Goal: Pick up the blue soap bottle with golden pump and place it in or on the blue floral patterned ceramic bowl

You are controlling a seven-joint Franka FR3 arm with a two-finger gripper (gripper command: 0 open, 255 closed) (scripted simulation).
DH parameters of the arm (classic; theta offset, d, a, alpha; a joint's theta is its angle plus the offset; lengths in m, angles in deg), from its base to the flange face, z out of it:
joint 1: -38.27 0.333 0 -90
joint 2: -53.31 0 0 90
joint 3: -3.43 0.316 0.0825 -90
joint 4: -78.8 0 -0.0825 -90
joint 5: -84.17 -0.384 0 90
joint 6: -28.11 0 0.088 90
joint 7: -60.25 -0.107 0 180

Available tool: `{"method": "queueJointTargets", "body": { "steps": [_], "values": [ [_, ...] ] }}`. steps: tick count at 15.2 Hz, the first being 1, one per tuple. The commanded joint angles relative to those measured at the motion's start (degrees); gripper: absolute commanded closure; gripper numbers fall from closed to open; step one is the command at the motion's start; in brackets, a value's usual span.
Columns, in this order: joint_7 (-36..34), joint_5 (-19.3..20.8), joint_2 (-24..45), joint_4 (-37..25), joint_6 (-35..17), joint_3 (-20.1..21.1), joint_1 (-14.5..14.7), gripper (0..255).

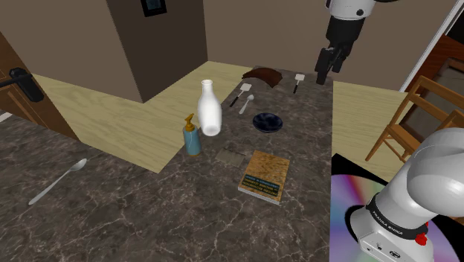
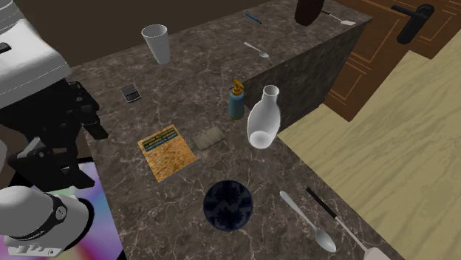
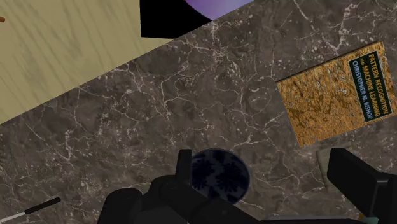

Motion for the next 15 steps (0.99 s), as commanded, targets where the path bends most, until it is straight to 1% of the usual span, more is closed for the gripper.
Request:
{"method": "queueJointTargets", "body": {
  "steps": [1,8,15],
  "values": [
    [0.0,0.0,0.0,0.0,0.0,0.0,0.0,0],
    [-6.6,-4.1,7.4,2.3,-11.5,4.4,2.5,0],
    [-12.7,-6.6,17.7,0.8,-22.7,8.9,4.4,0]
  ]
}}
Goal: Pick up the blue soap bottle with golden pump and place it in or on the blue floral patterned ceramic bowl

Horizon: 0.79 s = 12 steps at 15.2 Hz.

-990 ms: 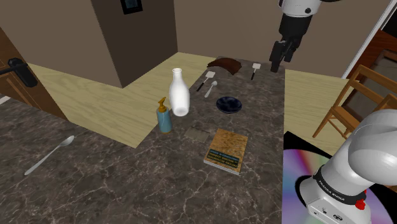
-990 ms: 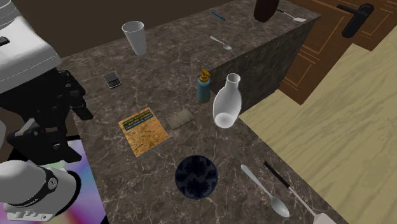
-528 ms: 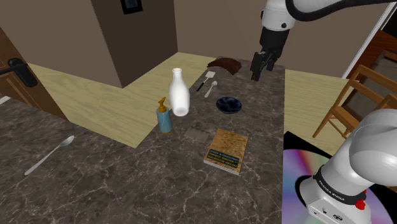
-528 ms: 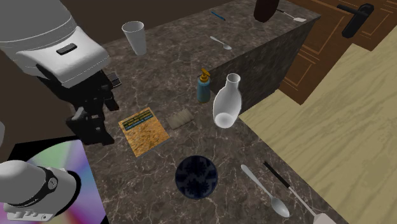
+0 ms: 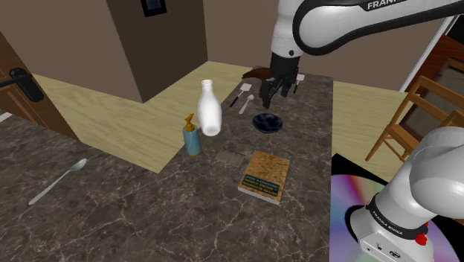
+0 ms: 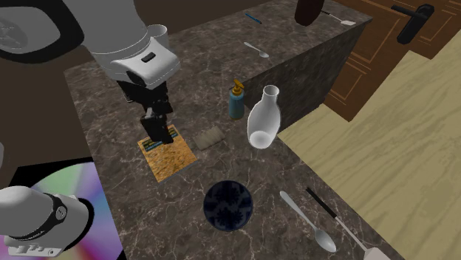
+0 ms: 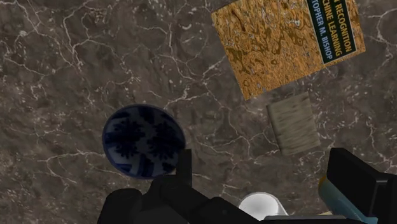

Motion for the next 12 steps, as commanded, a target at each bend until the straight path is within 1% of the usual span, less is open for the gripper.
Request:
{"method": "queueJointTargets", "body": {
  "steps": [1,7,12],
  "values": [
    [-1.9,-0.5,3.4,-1.0,-3.3,1.4,0.5,0],
    [-7.5,-0.1,14.1,-5.6,-11.3,5.1,1.6,0],
    [-12.8,2.3,23.6,-11.5,-16.6,7.7,2.4,0]
  ]
}}
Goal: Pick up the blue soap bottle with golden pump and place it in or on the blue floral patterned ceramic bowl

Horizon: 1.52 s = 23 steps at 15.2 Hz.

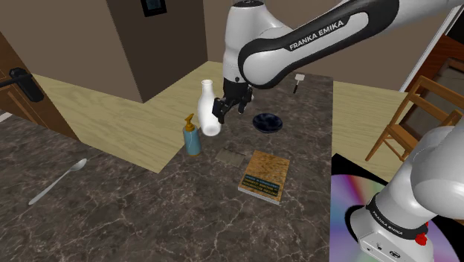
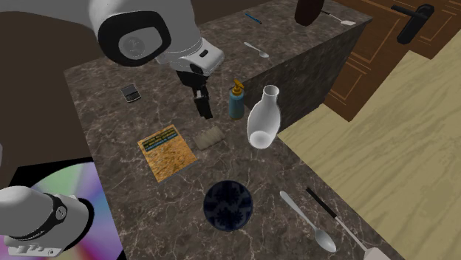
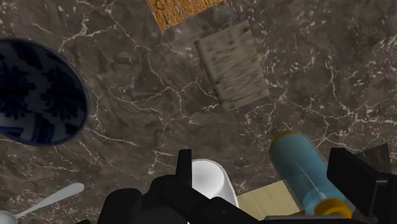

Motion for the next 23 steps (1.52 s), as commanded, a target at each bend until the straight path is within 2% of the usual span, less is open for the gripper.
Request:
{"method": "queueJointTargets", "body": {
  "steps": [1,10,18,23],
  "values": [
    [-2.4,1.3,3.9,-2.8,-1.8,1.0,0.5,0],
    [-12.0,8.8,21.9,-18.8,-6.2,2.1,4.8,0],
    [-13.2,10.8,26.3,-19.1,-10.1,1.0,5.5,0],
    [-13.2,10.8,26.3,-19.1,-10.1,1.0,5.5,0]
  ]
}}
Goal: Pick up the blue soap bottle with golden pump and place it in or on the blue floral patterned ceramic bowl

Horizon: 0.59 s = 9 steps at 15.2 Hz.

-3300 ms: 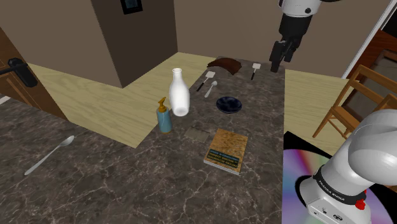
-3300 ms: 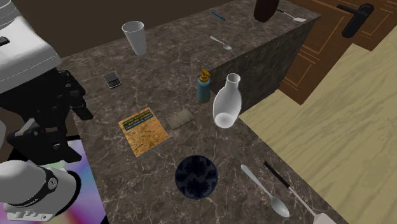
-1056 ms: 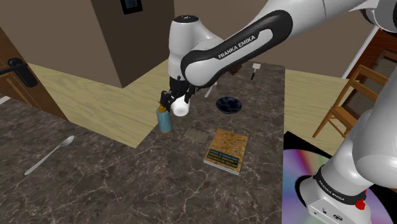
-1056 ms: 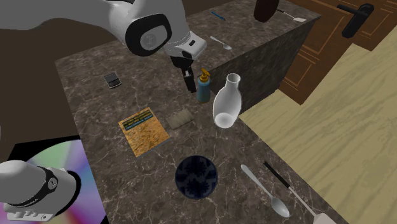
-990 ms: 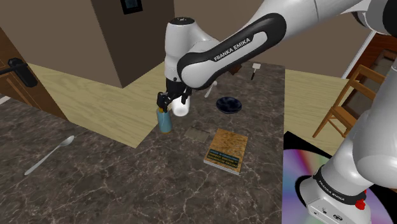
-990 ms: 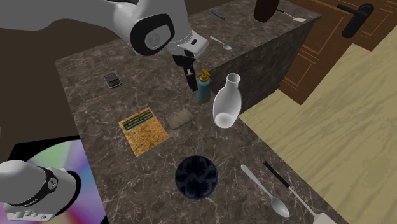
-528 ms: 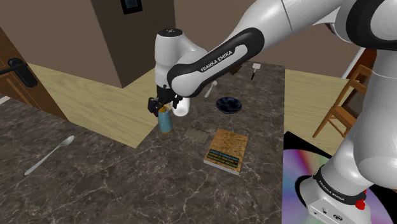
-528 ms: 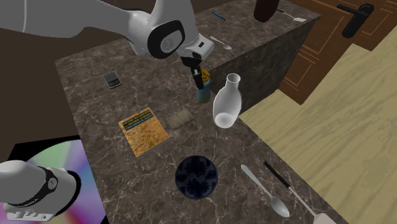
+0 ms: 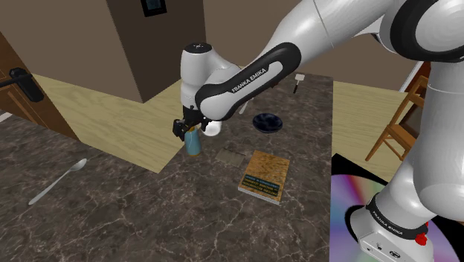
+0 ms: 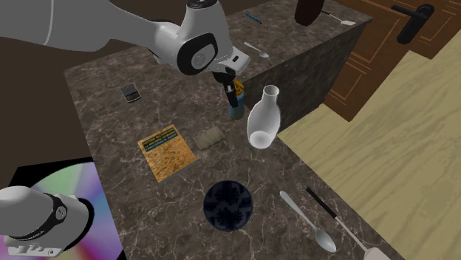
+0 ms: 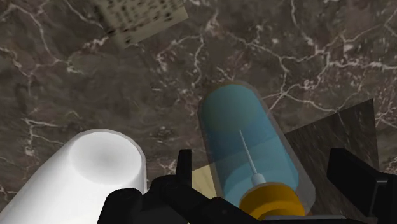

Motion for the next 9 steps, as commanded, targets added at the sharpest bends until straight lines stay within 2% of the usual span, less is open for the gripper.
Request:
{"method": "queueJointTargets", "body": {
  "steps": [1,3,4,9],
  "values": [
    [0.0,0.0,0.0,0.0,0.0,0.0,0.0,0],
    [0.0,0.0,0.0,0.0,0.0,0.0,0.0,0],
    [0.0,0.0,0.0,0.0,0.0,0.0,0.0,255],
    [0.0,0.0,0.0,0.0,0.0,0.0,0.0,255]
  ]
}}
